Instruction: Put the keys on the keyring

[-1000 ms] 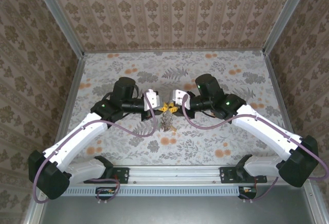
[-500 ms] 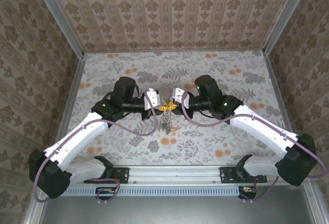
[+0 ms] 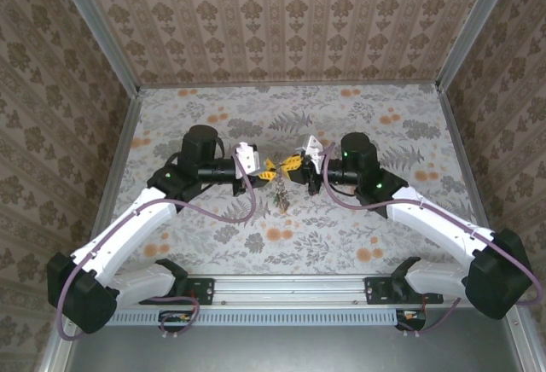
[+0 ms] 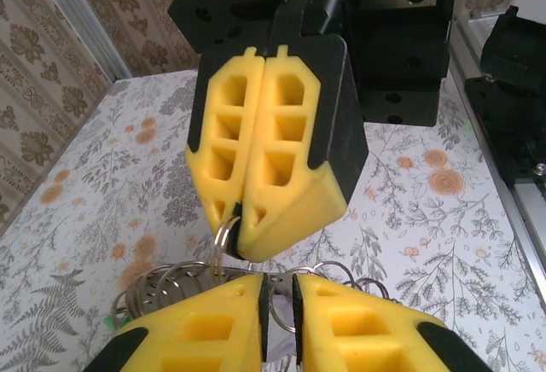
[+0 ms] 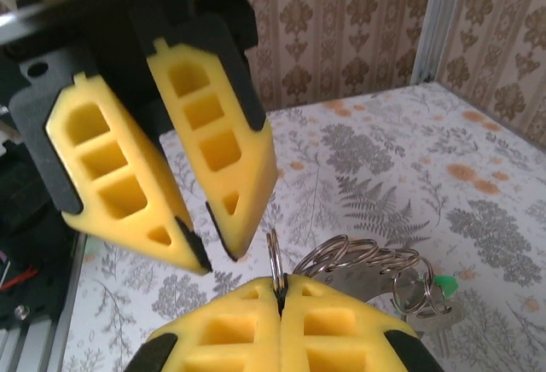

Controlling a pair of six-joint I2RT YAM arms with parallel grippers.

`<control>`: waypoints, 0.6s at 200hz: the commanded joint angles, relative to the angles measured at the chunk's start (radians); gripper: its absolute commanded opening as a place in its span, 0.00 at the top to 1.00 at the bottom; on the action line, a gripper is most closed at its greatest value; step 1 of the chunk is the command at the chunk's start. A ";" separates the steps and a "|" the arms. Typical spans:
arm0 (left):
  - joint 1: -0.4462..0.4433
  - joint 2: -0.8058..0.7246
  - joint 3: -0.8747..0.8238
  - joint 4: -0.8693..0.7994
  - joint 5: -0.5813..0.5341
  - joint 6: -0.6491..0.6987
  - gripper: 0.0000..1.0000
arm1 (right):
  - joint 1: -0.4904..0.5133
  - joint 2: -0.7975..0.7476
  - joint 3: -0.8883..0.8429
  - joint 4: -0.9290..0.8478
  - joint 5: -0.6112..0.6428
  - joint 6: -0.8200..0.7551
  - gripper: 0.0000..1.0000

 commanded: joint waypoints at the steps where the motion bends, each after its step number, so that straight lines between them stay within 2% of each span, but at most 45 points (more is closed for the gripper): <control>1: 0.005 0.008 -0.025 0.068 0.034 -0.053 0.81 | -0.006 -0.023 -0.013 0.148 -0.051 0.077 1.00; 34: 0.005 0.022 -0.032 0.140 0.012 -0.112 0.79 | -0.006 -0.017 -0.022 0.163 -0.077 0.080 1.00; 61: 0.007 0.016 -0.028 0.121 -0.007 -0.120 0.78 | -0.006 -0.021 -0.035 0.168 -0.069 0.074 1.00; 86: 0.026 -0.058 -0.050 0.049 -0.008 -0.098 0.77 | -0.006 -0.027 -0.027 0.171 -0.059 0.076 1.00; 120: 0.062 -0.162 -0.120 0.092 -0.041 -0.164 0.74 | -0.006 -0.015 -0.016 0.223 -0.076 0.100 1.00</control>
